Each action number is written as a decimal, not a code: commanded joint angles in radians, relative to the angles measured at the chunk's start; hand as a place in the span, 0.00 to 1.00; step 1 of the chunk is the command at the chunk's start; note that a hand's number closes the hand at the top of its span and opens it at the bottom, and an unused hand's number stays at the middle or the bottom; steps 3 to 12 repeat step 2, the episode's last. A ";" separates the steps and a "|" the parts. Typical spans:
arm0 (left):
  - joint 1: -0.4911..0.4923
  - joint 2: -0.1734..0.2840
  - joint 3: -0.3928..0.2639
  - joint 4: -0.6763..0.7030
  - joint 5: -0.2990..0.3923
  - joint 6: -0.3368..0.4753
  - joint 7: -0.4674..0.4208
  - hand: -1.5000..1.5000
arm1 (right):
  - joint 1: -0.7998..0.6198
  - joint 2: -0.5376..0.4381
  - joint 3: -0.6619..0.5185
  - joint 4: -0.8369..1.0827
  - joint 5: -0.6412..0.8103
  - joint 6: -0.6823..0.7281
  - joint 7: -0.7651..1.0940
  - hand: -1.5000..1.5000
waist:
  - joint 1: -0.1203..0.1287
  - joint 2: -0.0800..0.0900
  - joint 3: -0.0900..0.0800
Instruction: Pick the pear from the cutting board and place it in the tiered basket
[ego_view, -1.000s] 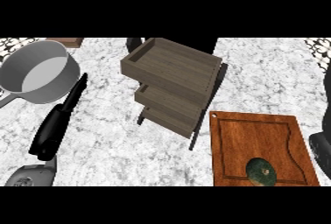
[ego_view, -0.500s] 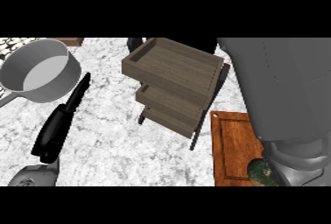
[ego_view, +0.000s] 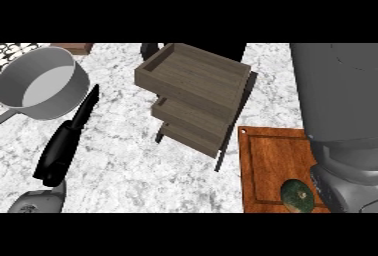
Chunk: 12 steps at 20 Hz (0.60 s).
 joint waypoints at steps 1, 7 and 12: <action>0.059 0.009 0.007 -0.041 0.009 -0.009 0.002 0.50 | 0.011 -0.104 -0.033 -0.012 0.093 -0.078 0.068 0.00 | -0.008 -0.008 0.001; 0.031 0.031 0.041 -0.026 0.030 -0.025 0.015 0.50 | 0.011 -0.121 -0.037 -0.053 0.094 -0.053 0.115 0.00 | -0.021 -0.011 0.002; 0.031 0.031 0.041 -0.026 0.030 -0.025 0.015 0.50 | 0.011 -0.121 -0.037 -0.053 0.094 -0.053 0.115 0.00 | -0.021 -0.011 0.002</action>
